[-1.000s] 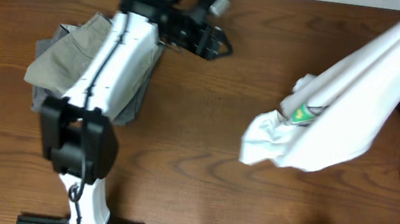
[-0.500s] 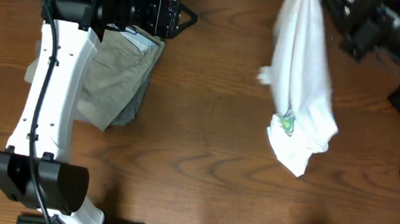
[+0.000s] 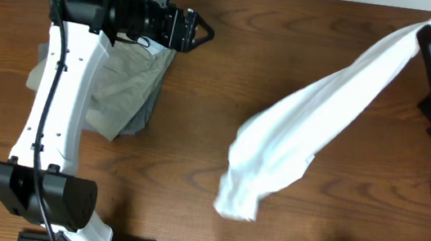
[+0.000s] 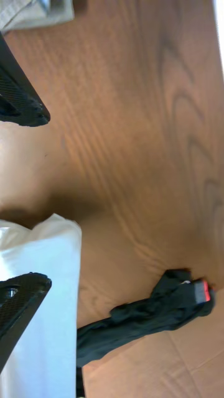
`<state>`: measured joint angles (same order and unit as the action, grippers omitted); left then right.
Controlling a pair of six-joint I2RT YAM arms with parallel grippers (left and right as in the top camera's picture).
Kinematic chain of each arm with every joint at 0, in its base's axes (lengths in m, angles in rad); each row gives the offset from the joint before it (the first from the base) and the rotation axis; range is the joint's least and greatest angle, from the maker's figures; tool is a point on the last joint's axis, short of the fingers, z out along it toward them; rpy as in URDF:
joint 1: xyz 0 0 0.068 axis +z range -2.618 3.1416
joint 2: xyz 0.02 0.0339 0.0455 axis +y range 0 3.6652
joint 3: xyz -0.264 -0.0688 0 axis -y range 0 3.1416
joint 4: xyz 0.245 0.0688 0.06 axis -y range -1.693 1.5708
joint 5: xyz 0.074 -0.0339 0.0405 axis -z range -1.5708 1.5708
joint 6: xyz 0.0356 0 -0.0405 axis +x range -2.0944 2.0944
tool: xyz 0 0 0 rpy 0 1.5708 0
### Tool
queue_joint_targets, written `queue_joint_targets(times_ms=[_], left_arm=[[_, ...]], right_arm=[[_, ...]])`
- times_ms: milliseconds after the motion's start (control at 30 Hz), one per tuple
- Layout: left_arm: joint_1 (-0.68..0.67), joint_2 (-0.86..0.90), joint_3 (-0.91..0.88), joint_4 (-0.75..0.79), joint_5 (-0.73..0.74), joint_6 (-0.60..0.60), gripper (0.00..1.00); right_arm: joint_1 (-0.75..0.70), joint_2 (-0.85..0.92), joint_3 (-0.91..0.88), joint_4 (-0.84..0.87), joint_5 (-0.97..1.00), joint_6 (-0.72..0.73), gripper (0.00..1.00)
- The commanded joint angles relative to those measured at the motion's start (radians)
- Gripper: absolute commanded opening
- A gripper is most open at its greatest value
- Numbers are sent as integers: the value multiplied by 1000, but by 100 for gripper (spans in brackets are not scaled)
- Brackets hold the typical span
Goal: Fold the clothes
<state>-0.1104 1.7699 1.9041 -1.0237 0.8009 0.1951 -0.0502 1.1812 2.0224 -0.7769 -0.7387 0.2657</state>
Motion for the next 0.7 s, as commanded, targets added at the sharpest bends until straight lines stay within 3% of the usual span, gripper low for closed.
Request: queue_joint_targets(times_ms=[0, 300, 467, 667], left_arm=[[-7, 6, 5, -24, -4, 21, 77], [-9, 6, 5, -104, -4, 27, 77], [-32, 6, 5, -120, -13, 103, 76], [-116, 6, 5, -137, -172, 148, 76]], right_arm=[[-8, 58, -1, -18, 32, -28, 1], [6, 145, -1, -27, 186, 2, 1], [66, 147, -1, -20, 336, 11, 1], [127, 145, -1, -21, 546, 11, 1]])
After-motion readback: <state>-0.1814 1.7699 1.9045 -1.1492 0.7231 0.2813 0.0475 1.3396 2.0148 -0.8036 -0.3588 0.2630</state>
